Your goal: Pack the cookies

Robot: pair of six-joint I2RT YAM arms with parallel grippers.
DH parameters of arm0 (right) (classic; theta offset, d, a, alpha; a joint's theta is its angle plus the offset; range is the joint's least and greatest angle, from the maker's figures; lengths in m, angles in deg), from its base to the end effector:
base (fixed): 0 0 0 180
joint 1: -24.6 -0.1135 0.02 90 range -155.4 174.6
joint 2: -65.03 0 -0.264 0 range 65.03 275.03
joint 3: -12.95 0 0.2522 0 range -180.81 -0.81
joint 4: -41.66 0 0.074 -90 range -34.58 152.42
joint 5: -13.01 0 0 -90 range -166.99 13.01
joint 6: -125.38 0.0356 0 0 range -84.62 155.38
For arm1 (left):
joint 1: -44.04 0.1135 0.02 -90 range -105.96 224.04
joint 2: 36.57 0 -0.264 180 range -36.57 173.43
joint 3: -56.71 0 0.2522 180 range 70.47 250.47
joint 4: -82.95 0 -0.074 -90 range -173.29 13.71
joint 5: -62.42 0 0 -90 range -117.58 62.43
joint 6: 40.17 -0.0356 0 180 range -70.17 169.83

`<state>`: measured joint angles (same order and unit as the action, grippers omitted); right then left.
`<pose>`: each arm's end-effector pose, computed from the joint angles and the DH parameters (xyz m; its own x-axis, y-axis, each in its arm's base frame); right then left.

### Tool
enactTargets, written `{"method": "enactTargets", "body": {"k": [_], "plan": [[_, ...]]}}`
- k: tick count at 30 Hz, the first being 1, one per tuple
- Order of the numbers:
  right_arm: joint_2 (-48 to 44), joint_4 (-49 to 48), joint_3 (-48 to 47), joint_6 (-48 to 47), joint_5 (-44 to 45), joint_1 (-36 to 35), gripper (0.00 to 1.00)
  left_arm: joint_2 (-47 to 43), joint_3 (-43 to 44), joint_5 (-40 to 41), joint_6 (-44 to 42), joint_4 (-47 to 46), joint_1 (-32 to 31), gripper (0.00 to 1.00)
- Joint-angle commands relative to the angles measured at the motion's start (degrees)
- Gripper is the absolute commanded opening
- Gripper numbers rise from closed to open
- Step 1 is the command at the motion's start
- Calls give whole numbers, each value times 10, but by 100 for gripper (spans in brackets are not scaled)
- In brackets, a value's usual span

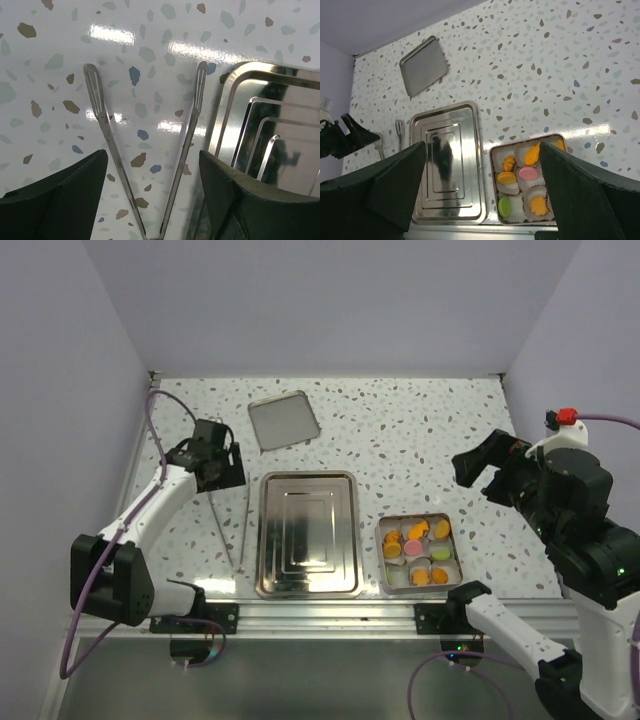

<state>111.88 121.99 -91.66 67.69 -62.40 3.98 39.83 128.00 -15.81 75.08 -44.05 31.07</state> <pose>0.0725 0.0177 0.4778 -0.3694 0.4137 -0.8321 0.0880 0.9070 0.4119 0.2615 -0.0528 0.2552 -0.7973 -0.2449 -0.5517 -0.2492 0.9660 -0.0687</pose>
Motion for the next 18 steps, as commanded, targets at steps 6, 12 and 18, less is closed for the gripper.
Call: {"method": "enactTargets", "body": {"k": [6,12,18], "plan": [[23,-28,37,0,-32,-2,99,-35,-12,-68,1,-55,5,77],[47,-32,70,-1,-124,-2,99,19,66,-82,8,-51,5,77],[98,-6,143,-12,-198,-2,98,79,129,-115,31,-89,4,75]]}}
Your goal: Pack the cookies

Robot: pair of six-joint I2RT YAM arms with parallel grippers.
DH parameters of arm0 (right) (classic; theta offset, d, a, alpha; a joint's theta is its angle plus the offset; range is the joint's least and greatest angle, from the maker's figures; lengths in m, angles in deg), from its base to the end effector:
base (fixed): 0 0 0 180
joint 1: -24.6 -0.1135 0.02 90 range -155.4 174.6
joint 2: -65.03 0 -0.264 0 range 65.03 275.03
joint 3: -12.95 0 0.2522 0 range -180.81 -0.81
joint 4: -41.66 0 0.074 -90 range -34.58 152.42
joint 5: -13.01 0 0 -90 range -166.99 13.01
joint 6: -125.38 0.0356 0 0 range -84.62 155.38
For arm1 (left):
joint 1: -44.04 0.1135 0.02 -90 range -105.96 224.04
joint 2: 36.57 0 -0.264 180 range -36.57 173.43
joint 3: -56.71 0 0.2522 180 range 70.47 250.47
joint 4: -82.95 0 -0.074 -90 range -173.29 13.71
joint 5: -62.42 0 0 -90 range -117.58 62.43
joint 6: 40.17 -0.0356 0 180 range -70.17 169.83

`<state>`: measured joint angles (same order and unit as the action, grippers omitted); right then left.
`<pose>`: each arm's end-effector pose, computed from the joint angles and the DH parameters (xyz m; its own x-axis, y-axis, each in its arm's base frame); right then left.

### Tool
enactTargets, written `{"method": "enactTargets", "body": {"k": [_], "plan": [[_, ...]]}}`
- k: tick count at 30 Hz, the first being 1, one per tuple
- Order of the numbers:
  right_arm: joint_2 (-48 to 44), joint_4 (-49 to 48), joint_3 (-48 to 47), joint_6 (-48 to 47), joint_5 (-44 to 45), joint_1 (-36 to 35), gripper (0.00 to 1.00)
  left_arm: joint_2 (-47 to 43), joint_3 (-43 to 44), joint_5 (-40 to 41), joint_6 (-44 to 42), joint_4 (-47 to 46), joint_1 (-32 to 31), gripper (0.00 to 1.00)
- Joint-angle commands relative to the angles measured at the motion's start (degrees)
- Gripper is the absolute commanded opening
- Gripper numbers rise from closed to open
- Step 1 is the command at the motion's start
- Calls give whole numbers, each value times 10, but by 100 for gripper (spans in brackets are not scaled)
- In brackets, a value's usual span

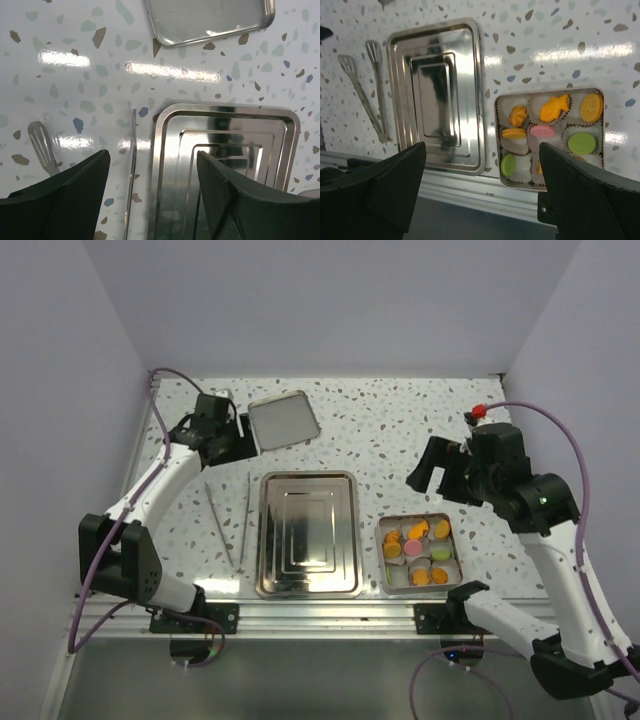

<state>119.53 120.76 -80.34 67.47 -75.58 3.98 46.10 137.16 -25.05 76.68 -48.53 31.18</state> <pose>0.1377 0.0509 0.4155 -0.6907 0.3076 -0.6545 0.0383 0.9193 0.3916 0.3003 -0.0669 0.2807 -0.7616 -0.2890 -0.5801 -0.1669 0.9523 -0.2553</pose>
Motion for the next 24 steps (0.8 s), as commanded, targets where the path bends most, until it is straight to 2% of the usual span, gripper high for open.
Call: {"method": "enactTargets", "body": {"k": [1,4,9,14,19,24], "plan": [[27,-5,40,-10,-82,-2,98,39,47,-37,16,-46,3,75],[50,-24,65,-5,-133,-2,97,99,94,-42,13,-46,3,75],[104,-67,94,-8,-151,-2,97,226,199,-56,16,-50,8,74],[173,-155,143,0,-203,-2,91,313,313,-78,22,-45,22,72],[260,-183,136,24,-207,-2,89,412,417,-105,28,-22,46,70],[320,-194,114,44,-224,-3,88,476,464,-125,28,-20,57,69]]}}
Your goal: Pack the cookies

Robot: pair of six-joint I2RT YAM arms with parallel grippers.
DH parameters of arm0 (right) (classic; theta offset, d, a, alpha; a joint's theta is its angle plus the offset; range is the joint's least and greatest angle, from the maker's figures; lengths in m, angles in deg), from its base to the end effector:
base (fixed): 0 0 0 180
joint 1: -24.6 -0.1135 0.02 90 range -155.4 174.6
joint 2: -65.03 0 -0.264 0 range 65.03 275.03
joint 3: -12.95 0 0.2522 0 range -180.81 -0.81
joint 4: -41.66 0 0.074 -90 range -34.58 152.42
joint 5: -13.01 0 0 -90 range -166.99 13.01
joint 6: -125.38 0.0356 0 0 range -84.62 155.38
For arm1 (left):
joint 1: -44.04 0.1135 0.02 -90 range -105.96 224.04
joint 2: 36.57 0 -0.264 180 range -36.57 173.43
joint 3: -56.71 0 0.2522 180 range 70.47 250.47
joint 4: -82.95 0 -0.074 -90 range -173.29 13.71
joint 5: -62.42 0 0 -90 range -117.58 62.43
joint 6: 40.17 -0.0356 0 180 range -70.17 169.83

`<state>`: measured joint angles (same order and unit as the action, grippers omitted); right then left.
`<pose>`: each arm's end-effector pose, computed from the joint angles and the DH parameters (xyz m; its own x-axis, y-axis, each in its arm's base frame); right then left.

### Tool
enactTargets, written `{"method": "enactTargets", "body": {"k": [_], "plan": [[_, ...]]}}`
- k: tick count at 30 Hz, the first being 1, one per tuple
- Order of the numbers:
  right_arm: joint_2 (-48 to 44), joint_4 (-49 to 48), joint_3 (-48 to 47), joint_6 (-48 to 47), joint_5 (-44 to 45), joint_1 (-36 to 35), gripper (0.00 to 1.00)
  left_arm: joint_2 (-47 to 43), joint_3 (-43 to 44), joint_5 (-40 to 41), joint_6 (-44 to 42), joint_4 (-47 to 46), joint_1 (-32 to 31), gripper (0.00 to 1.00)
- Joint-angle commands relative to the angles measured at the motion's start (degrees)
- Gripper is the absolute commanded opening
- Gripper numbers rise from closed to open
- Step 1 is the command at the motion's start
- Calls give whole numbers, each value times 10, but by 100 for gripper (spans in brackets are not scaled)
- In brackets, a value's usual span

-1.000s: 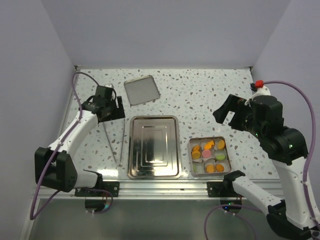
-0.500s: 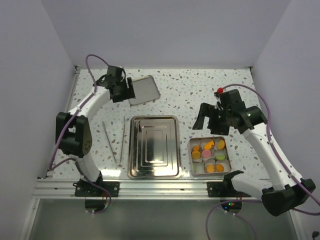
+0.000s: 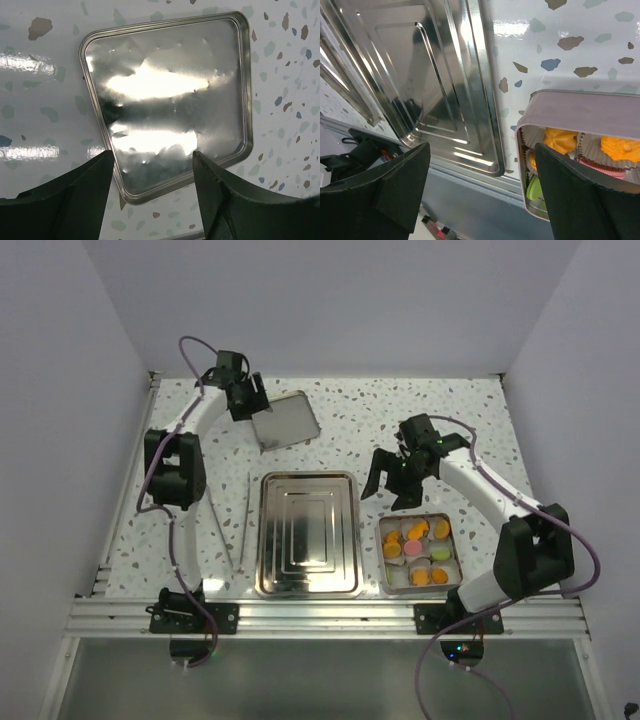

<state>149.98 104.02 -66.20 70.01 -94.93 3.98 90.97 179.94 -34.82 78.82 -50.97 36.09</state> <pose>0.2655 0.1116 0.2509 -0.9662 0.2141 -0.1436 0.1298 0.8852 0.4467 0.4966 -0.0739 0.2197 -0.7725 -0.3776 -0.5106 -0.1802 0.9013 -0.3939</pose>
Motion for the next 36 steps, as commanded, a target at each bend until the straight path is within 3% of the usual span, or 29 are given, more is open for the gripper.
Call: {"method": "enactTargets", "body": {"k": [1,17,28,36], "plan": [[34,-18,-32,18,-29,-3,88,36,50,-29,6,6,8,69],[137,19,-71,29,-16,-17,87,75,67,4,0,29,19,61],[66,88,-109,11,14,-18,87,57,57,10,2,26,19,61],[11,94,-12,10,11,-22,88,56,42,11,4,16,19,61]]}}
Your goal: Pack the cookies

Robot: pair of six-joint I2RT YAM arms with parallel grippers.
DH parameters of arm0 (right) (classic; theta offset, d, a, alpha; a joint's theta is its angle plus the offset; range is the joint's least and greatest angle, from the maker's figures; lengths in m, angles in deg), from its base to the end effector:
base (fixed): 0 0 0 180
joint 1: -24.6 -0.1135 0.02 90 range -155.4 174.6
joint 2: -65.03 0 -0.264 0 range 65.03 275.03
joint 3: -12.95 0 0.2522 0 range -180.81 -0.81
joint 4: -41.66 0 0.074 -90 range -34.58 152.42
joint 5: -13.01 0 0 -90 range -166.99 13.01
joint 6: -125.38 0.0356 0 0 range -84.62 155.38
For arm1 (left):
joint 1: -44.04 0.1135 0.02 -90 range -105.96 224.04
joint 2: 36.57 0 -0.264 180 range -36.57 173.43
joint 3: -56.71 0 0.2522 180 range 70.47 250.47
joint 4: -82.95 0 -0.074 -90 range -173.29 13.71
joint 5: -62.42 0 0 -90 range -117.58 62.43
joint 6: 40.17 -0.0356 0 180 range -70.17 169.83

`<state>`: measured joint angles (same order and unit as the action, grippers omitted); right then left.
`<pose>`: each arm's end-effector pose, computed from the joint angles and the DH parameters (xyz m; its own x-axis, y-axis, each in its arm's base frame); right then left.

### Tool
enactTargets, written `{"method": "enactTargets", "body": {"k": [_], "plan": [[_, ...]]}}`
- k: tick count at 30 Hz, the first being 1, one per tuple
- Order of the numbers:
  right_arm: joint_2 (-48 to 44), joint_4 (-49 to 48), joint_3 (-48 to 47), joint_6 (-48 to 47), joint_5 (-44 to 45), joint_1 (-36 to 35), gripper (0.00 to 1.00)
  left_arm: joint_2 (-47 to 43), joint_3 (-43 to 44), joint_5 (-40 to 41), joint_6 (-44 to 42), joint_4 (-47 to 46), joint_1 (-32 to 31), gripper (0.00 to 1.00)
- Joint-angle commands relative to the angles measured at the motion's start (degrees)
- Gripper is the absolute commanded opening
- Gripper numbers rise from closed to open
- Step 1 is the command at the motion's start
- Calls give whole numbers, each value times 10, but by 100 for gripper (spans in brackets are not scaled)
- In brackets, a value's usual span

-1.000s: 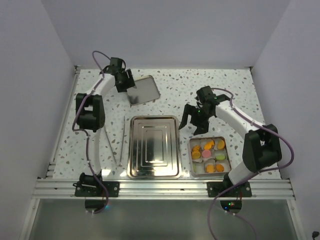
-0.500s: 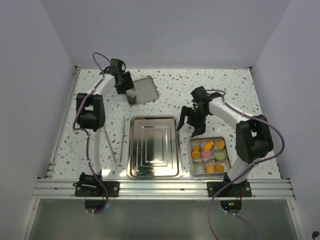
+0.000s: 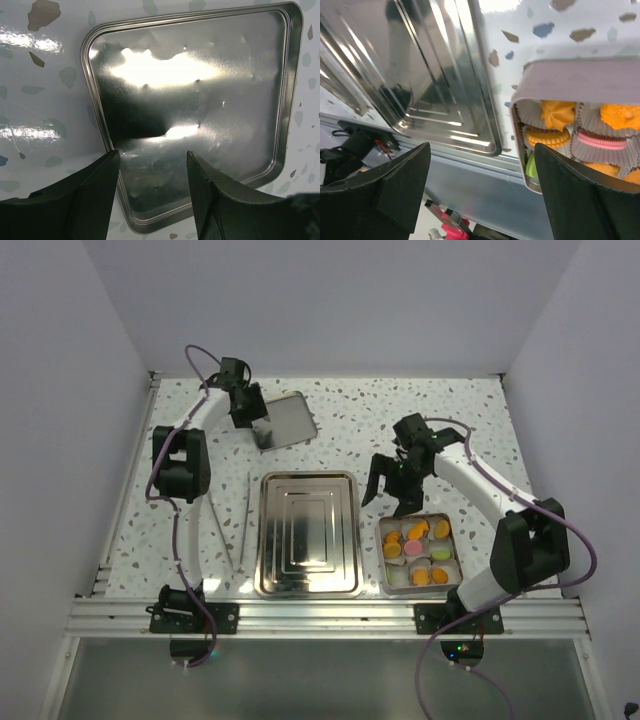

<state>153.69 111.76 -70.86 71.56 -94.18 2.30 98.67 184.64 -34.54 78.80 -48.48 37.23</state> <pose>0.2673 0.1210 0.2518 -0.9771 0.2088 -0.0411 0.1775 0.9063 0.3837 0.5148 -0.0658 0.1768 -0.8089 -0.3876 -0.4422 -0.2361 0.9028 -0.3595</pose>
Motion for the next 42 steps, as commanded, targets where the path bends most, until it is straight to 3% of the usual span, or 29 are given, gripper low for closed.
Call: {"method": "enactTargets", "body": {"k": [1,8,18,33,42], "plan": [[-28,11,53,-1,-2,-6,88,-21,-7,8,4,-11,7,61],[-8,-43,77,11,-21,-12,88,-42,-39,3,7,-24,7,61],[103,-89,11,1,-35,-21,88,-74,-66,5,8,-26,7,61],[295,-21,-257,-52,-43,-21,87,-82,-69,25,6,-12,13,62],[278,-47,-288,-71,-71,-21,88,-86,-69,63,0,-6,28,61]]}}
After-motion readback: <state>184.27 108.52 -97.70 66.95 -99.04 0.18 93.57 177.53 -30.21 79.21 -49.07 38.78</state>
